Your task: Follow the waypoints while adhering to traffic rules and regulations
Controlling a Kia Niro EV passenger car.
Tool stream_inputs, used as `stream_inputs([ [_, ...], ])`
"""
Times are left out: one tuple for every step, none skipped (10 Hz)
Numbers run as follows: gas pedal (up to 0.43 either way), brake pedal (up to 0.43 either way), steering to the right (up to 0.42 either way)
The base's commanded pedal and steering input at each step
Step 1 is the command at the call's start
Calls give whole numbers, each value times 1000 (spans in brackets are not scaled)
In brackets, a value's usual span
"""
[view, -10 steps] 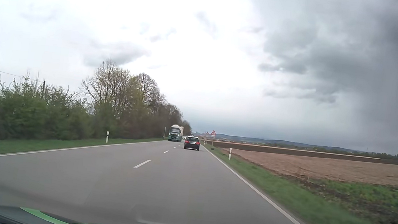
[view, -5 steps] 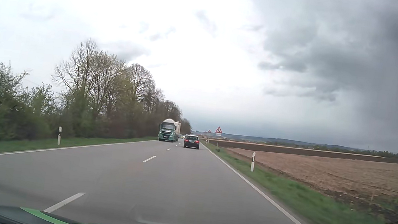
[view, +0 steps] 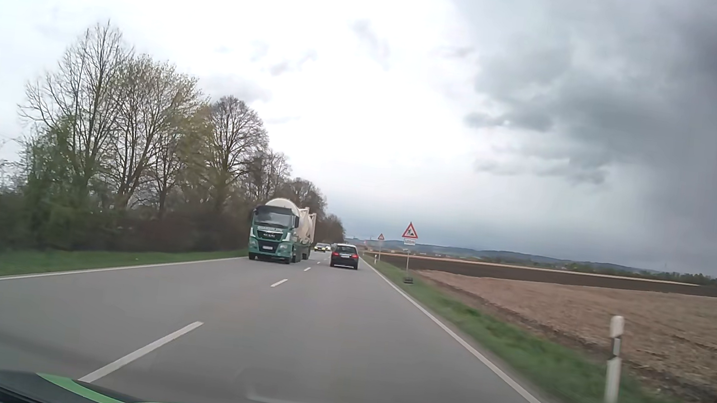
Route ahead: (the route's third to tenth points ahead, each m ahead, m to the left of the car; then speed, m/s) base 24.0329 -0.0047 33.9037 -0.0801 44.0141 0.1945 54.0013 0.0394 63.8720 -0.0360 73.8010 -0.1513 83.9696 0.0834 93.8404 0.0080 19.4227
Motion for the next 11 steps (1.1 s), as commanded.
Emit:
stream_inputs([
  [110, 0, -1],
  [110, 0, -1],
  [110, 0, -1],
  [110, 0, -1],
  [110, 0, -1],
  [110, 0, -1],
  [110, 0, -1],
  [110, 0, -1],
  [118, 0, -1],
  [118, 0, -1],
  [118, 0, -1],
])
